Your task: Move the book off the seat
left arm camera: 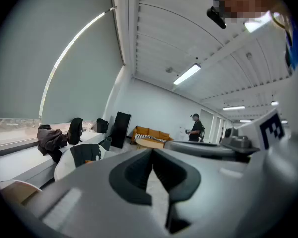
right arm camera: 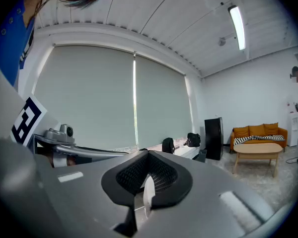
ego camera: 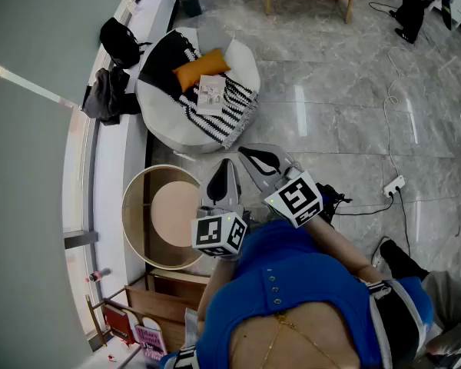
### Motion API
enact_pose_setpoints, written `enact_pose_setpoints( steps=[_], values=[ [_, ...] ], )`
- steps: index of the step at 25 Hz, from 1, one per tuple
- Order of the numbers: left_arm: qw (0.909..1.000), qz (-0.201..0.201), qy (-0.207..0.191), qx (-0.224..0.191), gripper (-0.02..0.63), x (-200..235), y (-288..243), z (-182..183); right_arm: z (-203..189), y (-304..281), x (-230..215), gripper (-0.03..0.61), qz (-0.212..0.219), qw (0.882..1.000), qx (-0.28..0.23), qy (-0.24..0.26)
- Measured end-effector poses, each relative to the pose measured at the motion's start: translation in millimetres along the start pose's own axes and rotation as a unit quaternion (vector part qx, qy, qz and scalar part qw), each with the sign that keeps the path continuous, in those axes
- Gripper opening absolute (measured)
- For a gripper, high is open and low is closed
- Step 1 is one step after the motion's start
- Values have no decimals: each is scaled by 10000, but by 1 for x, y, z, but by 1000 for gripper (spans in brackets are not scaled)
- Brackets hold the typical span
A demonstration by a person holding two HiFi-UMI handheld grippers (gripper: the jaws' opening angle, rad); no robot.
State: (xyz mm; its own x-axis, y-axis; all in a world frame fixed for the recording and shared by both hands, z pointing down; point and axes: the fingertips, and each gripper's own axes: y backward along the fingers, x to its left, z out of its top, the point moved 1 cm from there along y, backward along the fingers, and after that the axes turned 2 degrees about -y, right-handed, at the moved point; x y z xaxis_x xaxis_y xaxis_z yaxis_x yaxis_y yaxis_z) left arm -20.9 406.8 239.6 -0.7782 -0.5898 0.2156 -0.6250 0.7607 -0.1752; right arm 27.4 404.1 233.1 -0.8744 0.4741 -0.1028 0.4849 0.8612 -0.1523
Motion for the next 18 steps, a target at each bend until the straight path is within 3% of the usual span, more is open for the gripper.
enact_pose_setpoints(
  steps=[10, 18],
  values=[
    [10000, 11, 81, 25, 2, -19, -24, -11, -11, 15, -38, 0, 61, 9998, -8, -210],
    [9993, 282, 233, 61, 2, -22, -50, -20, -16, 14, -76, 0, 168, 9994, 71, -304]
  ],
)
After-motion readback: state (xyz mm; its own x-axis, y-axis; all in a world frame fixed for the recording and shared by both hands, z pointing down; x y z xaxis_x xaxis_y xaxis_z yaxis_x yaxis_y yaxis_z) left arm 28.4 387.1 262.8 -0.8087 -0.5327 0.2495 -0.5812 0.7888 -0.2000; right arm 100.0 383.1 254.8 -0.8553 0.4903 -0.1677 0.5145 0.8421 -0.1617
